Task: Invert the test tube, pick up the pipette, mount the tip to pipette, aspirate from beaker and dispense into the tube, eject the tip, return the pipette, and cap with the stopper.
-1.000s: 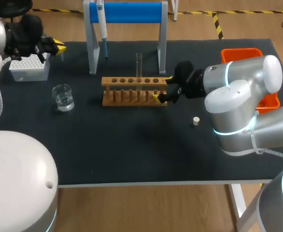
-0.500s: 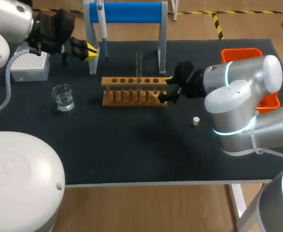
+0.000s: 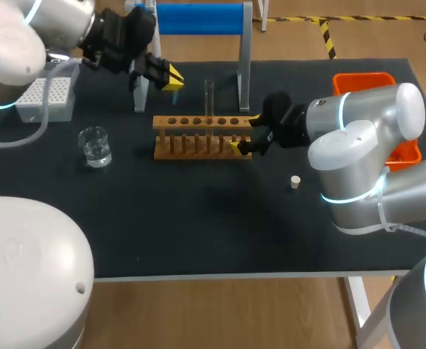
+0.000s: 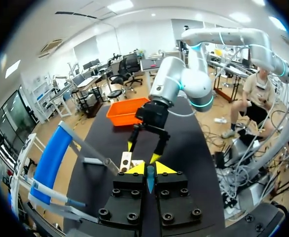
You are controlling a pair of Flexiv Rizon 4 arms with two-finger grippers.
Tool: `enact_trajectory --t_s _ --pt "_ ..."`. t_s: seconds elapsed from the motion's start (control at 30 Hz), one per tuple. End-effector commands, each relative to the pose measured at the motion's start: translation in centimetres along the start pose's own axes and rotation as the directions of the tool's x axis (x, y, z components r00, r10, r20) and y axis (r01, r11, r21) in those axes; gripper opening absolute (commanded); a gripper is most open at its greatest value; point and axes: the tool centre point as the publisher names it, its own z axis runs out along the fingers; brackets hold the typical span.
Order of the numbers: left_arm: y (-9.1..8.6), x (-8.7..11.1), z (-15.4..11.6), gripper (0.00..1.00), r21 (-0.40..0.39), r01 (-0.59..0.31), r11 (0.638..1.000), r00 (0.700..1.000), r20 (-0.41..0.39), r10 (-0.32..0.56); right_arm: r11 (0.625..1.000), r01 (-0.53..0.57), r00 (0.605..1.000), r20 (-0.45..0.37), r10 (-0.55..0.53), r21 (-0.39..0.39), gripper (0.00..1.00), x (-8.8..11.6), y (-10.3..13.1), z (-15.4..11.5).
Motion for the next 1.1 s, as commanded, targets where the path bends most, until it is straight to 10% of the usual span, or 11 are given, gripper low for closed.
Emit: enact_trajectory --t_s 0.03,1.1 --pt "-1.0 -0.9 0.9 0.00 -0.010 0.010 1.000 0.999 -0.041 -0.011 1.000 0.000 1.000 -0.001 0.000 0.001 1.00 0.0 0.0 0.0" --pt "-4.1 -1.2 2.3 0.00 0.035 0.054 0.998 0.996 -0.078 -0.052 1.000 0.000 1.000 -0.001 0.000 0.001 1.00 0.0 0.0 0.0"
